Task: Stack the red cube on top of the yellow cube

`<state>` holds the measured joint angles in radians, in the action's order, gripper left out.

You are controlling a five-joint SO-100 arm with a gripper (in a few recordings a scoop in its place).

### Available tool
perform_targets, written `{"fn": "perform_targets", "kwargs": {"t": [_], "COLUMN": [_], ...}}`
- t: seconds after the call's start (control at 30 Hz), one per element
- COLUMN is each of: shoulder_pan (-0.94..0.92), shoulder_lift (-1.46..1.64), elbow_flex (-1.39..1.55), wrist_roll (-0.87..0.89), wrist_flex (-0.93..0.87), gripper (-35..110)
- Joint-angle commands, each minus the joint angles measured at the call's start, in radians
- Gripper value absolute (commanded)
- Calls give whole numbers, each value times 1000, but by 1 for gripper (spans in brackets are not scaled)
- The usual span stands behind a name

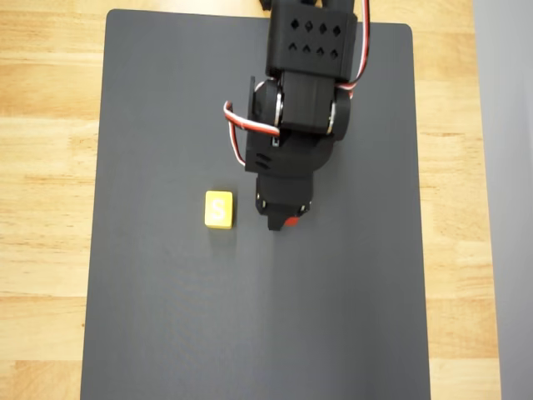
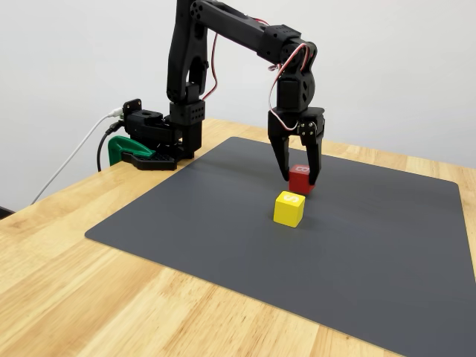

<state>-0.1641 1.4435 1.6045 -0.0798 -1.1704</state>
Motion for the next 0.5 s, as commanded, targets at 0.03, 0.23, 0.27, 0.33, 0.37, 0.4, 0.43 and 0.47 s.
{"fn": "perform_targets", "kwargs": {"t": [0.03, 0.23, 0.27, 0.33, 0.37, 0.4, 0.43, 0.47], "shoulder_pan": [-20, -57, -60, -69, -72, -77, -83, -91], "shoulder_lift": [77, 118, 124, 129, 132, 135, 140, 147], "elbow_flex": [-8, -6, -6, -6, -6, -6, -6, -6], "wrist_roll": [-25, -28, -29, -29, -29, -29, -28, -28], "wrist_flex": [-18, -20, -21, -23, -25, -26, -28, -31], "gripper": [0, 0, 0, 0, 0, 0, 0, 0]}}
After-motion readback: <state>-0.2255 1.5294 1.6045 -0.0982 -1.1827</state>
